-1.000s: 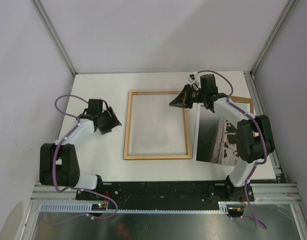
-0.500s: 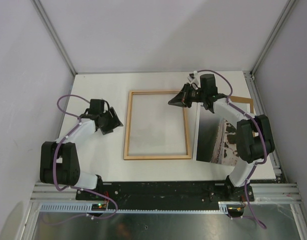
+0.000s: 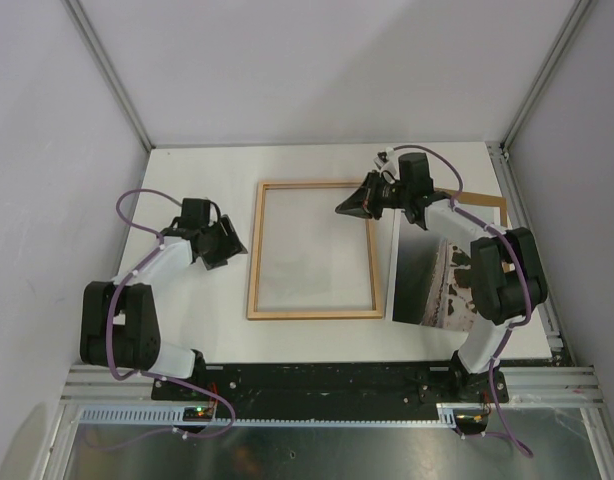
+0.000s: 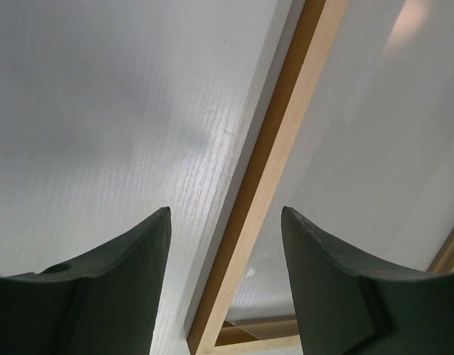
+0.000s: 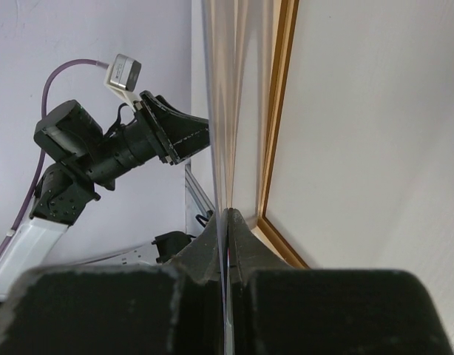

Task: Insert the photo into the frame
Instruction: Place the glass panel at the center of the board.

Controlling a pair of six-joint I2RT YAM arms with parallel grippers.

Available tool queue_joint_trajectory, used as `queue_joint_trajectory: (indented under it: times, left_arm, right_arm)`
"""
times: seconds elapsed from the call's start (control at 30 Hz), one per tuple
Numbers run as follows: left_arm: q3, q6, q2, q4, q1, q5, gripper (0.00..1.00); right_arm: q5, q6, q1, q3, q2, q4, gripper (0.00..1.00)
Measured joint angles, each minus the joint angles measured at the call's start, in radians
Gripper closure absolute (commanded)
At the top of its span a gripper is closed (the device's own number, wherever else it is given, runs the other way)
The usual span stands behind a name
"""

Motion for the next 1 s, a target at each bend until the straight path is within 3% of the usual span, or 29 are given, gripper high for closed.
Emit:
queue_joint_trajectory:
  times: [1.0]
  left_arm:
    - [0.000, 0.007, 0.021, 0.002, -0.020, 0.001, 0.35]
  right_arm:
    - [0.000, 0.018, 0.006, -0.056, 0.000, 0.057, 1.00]
